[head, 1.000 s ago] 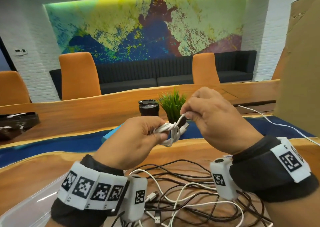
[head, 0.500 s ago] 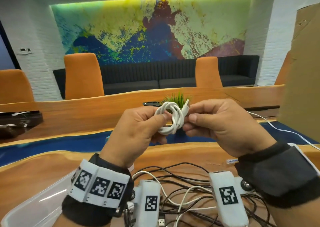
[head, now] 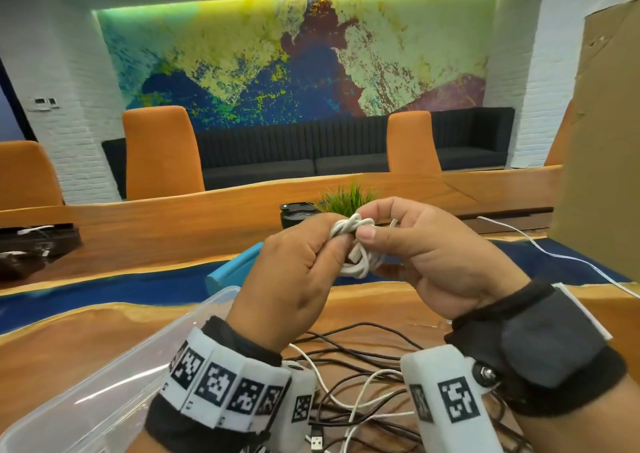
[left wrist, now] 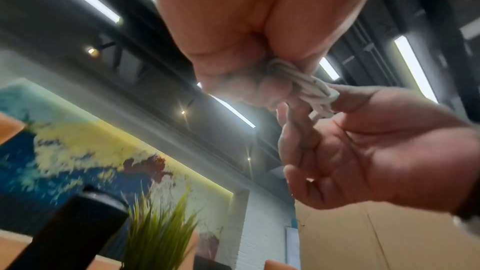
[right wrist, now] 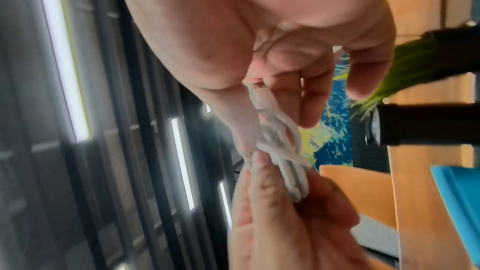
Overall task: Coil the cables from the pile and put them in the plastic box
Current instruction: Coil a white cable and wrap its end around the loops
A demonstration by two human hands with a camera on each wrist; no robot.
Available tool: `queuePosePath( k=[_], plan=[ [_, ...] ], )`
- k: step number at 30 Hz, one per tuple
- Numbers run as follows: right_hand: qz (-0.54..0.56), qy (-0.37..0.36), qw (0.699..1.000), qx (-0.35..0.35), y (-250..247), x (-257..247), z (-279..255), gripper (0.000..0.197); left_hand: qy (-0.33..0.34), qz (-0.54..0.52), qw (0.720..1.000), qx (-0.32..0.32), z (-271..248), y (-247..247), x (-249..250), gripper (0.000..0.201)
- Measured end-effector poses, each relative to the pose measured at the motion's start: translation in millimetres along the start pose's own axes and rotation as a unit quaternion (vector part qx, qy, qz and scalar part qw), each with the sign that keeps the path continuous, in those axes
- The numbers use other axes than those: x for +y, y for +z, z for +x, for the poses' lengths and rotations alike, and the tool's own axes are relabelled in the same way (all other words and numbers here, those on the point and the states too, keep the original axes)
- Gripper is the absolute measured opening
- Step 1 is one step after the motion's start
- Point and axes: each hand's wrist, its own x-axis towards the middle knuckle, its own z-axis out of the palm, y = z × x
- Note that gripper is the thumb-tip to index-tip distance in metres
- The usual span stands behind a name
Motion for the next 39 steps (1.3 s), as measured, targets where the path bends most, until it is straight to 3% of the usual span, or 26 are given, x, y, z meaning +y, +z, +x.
queuePosePath(
  k=[3,7,12,14,17,21,26,29,33,35,39],
  plan=[
    [0.1,0.027,0.994,-0.04,0,3,0,0.029,-0.001,-0.08,0.996,-0.04,-1,0,-3,0.03],
    [0.202,0.047,0.973,-0.098,-1,5,1,0.026,0.038,-0.062,0.997,-0.011,-2,4,-6,0.028],
    [0.212,0.038,0.973,-0.079,6,12,4,0.035,0.027,-0.048,0.998,0.025,-4,16,-6,0.021],
    [0.164,0.019,0.985,-0.055,8,14,6,0.044,0.008,-0.056,0.998,0.04,-5,20,-7,0.012],
    [0.008,-0.01,1.0,-0.006,6,9,5,0.054,-0.025,-0.06,0.997,0.051,-4,18,-8,0.009],
    [-0.117,-0.054,0.991,0.016,5,-1,-2,0.052,-0.018,-0.042,0.997,0.062,-2,17,-3,0.008],
    [-0.272,-0.116,0.953,0.063,3,-4,-4,0.04,-0.008,0.001,0.997,0.077,-2,15,-2,0.011],
    [-0.371,-0.138,0.917,0.048,5,-4,-5,0.034,-0.006,0.012,0.997,0.079,-4,17,-4,0.013],
    [-0.402,-0.148,0.904,0.003,3,-5,-6,0.038,-0.001,0.035,0.997,0.071,-4,18,-9,0.019],
    [-0.394,-0.155,0.906,-0.019,2,-6,-7,0.046,0.036,0.061,0.995,0.07,-2,16,-5,0.021],
    [-0.416,-0.17,0.893,-0.029,-1,-7,-8,0.068,0.09,0.077,0.992,0.035,0,19,4,0.048]
  ],
)
